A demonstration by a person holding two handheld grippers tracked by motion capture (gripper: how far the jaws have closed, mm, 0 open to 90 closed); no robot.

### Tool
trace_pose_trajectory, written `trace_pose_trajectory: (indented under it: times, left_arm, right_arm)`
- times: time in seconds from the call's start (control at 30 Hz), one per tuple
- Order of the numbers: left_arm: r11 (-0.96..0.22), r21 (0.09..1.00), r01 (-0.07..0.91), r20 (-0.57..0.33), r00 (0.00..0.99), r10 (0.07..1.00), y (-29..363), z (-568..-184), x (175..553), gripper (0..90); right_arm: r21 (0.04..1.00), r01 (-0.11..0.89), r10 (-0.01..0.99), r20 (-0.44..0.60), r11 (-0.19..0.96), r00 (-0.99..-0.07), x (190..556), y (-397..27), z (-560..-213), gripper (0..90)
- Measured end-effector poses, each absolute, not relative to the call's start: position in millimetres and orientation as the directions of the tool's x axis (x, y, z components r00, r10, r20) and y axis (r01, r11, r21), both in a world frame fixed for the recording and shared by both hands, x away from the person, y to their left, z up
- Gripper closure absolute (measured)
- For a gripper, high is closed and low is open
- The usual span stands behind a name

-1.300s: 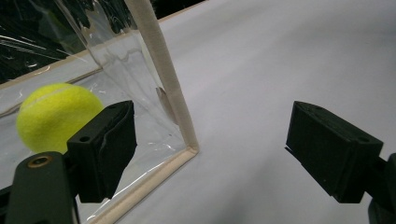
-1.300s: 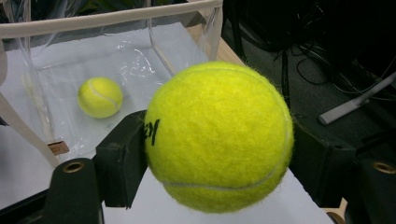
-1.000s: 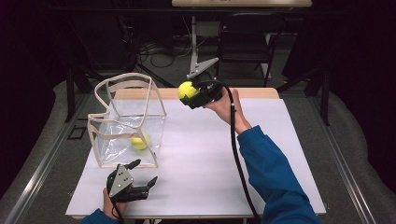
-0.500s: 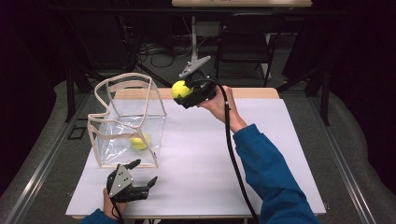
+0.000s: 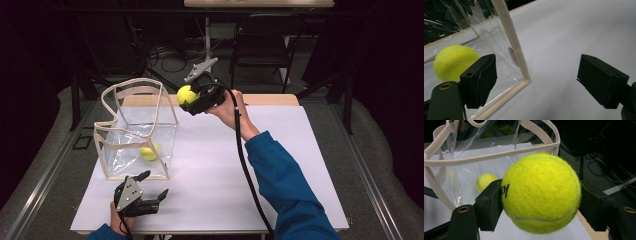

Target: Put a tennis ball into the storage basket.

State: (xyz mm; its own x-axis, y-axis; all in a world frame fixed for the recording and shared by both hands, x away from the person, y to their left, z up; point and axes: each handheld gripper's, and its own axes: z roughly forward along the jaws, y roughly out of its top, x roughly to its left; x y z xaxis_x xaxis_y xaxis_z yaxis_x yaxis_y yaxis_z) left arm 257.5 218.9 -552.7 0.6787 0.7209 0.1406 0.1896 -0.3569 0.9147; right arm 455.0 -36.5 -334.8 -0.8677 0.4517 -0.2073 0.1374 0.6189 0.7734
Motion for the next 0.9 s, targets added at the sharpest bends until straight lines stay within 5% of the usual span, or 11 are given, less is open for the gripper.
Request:
trace_pose_trajectory:
  times: [0.9]
  left_arm:
    - [-0.359,0.914,0.19,0.143,0.677,0.722,219.2,-552.3,257.1,16.0]
  right_arm:
    - [0.768,0.13,0.439,-0.211,0.627,-0.873,459.8,-18.2,-329.2,26.3]
